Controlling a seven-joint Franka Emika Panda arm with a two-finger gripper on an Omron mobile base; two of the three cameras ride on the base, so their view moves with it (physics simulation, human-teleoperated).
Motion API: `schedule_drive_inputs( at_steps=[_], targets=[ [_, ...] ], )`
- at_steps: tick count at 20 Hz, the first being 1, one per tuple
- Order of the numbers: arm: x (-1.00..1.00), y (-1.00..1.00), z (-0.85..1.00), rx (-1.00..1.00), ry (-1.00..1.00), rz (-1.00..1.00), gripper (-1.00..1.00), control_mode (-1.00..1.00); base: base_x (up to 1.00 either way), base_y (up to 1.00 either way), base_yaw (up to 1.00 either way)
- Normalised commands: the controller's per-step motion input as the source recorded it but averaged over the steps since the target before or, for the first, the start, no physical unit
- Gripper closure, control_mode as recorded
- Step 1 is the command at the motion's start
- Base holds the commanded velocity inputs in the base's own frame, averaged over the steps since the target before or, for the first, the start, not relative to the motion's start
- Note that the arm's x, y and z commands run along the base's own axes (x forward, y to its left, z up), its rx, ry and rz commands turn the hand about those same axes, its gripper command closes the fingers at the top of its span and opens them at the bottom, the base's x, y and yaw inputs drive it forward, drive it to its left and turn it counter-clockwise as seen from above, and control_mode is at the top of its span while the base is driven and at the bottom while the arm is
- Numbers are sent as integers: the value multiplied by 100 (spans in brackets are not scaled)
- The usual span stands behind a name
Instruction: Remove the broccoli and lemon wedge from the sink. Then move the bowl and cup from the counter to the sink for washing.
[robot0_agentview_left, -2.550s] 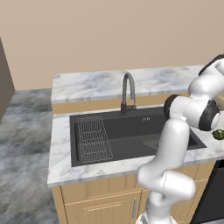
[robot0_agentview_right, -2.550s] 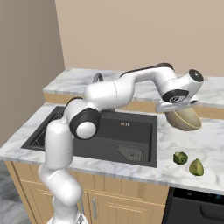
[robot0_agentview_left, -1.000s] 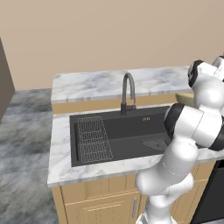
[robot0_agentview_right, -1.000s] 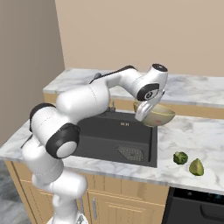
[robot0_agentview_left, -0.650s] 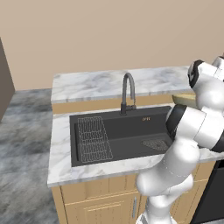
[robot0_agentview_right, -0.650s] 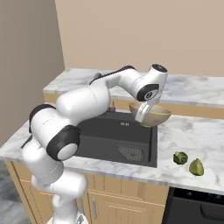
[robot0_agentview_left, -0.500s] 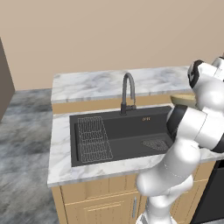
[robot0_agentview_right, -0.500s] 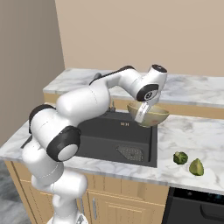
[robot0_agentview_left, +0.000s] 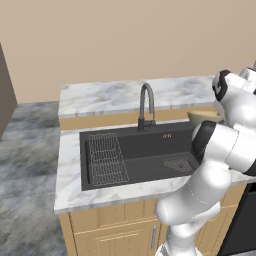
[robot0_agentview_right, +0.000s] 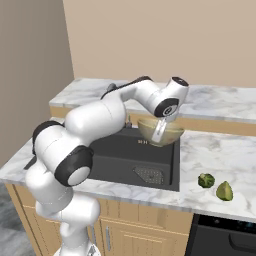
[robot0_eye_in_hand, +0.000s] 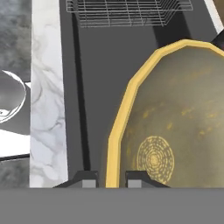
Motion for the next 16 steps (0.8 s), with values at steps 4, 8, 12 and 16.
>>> schedule_drive_inputs(
  at_steps=[4,8,12,16],
  targets=[
    [0,17,-17,5,0,11,100,-100,0,0,0],
    [-1,14,-14,5,0,12,100,-100,0,0,0],
    [0,16,-18,3,0,11,100,-100,0,0,0],
    [0,9,-23,1,0,9,100,-100,0,0,0]
  ],
)
